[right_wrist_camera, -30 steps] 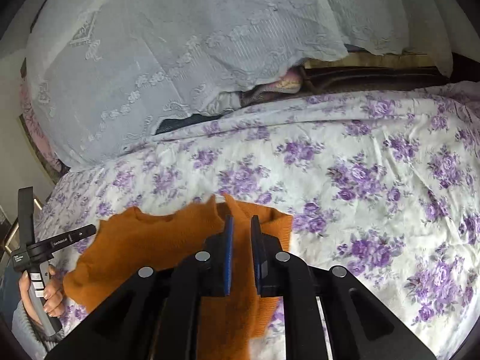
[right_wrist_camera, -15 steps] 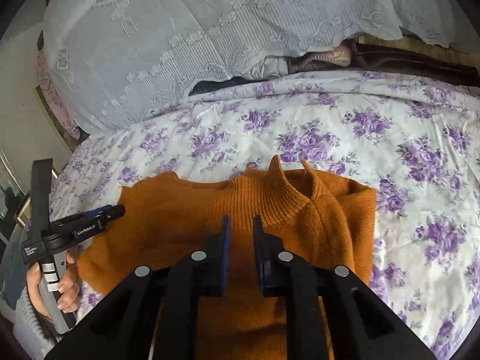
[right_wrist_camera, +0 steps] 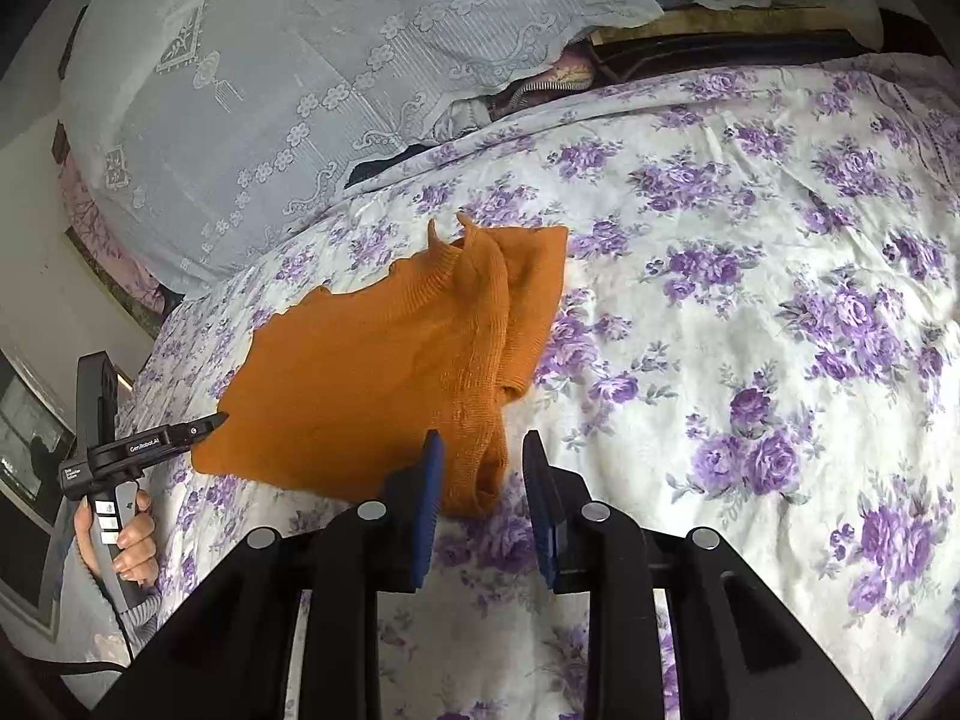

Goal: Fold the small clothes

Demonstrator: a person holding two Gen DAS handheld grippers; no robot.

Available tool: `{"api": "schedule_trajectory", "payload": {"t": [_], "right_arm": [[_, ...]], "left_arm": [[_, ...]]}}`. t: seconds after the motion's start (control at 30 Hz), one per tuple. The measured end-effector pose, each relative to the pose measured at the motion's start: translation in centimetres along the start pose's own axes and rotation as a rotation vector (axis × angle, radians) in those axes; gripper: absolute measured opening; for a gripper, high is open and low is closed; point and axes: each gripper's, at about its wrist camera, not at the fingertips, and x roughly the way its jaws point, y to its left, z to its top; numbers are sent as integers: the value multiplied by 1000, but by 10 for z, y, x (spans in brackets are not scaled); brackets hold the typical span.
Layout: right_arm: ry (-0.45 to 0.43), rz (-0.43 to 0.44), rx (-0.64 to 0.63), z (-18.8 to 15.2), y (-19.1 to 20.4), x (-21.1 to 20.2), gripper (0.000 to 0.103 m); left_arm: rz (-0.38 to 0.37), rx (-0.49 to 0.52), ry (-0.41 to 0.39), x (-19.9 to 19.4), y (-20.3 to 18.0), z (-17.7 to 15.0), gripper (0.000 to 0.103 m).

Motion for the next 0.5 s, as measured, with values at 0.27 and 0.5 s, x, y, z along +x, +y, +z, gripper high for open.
{"api": "schedule_trajectory", "payload": {"t": [0.27,0.5], "right_arm": [[36,-16,-69,-3,14,20,7],[104,-66,-49,-15,2,18,6]], "left_arm": [[70,48,21,8,-7,-9,52],[130,88,30,-3,-7,-21,16]]}}
